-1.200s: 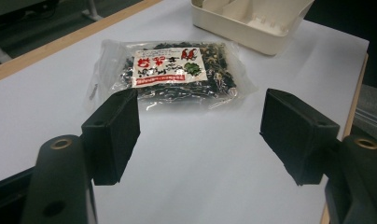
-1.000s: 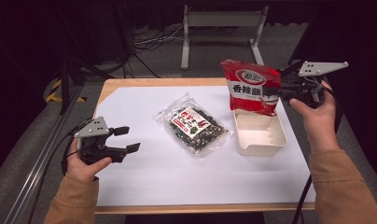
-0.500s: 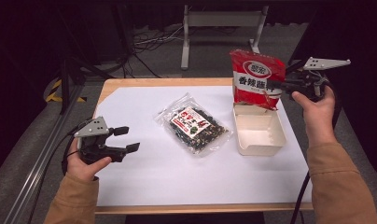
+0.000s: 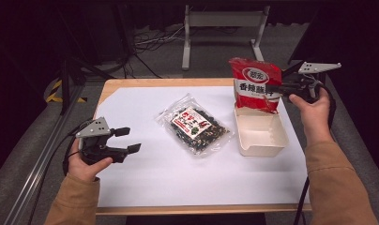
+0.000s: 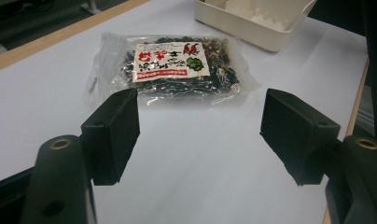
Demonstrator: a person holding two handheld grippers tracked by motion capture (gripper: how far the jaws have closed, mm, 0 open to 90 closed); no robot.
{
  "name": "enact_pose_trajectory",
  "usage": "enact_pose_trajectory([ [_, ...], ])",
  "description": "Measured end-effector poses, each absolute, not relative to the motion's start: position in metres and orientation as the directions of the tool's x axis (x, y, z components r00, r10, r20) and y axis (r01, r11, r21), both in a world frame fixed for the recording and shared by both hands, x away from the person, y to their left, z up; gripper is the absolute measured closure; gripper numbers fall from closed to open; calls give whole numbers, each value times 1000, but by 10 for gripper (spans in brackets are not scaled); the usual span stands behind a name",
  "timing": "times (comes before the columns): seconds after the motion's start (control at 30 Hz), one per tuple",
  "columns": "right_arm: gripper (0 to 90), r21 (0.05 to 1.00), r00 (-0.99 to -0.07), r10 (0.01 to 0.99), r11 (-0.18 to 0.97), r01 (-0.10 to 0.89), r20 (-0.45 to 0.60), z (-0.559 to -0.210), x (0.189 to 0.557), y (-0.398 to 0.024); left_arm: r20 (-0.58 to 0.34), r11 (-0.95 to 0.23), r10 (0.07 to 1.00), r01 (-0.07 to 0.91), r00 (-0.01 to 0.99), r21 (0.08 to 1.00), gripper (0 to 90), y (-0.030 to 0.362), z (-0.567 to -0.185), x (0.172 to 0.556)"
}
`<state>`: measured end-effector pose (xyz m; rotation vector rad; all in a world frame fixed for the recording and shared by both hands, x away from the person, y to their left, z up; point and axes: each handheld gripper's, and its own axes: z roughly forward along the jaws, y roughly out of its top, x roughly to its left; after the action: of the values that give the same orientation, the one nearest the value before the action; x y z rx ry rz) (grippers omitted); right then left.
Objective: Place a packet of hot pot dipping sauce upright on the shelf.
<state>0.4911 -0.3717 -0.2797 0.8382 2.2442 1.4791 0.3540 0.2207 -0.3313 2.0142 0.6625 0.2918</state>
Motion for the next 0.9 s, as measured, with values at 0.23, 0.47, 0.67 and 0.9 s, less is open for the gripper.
enact_pose_trajectory([
  [0.23, 897, 901, -775, 630, 311, 301, 41, -292, 499, -372, -68, -392, 564, 340, 823, 855, 289, 220, -333, 355],
  [0.47, 897, 893, -773, 634, 335, 300, 21, -303, 507, -373, -65, -396, 565, 339, 823, 853, 290, 219, -334, 356],
  [0.67, 896, 889, -768, 640, 357, 288, -8, -308, 512, -372, -71, -397, 562, 345, 824, 850, 289, 218, -335, 356],
  [0.9, 887, 881, -774, 633, 386, 274, -37, -319, 516, -369, -72, -398, 562, 346, 824, 850, 289, 217, -336, 357],
])
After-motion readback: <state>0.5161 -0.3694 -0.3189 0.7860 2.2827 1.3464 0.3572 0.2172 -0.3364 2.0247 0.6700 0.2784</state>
